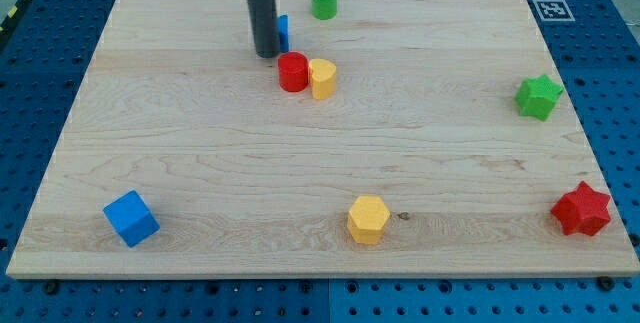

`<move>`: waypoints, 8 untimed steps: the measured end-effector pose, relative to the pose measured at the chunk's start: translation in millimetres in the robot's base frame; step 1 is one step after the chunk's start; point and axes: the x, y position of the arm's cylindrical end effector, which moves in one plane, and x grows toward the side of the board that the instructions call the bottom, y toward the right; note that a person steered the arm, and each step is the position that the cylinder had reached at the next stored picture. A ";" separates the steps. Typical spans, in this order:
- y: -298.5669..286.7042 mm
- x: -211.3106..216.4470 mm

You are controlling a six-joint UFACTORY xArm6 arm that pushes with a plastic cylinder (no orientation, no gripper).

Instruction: Place the triangle into the red circle

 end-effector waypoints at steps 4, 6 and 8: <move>-19.5 -93.1; 10.6 -21.8; -28.4 -82.8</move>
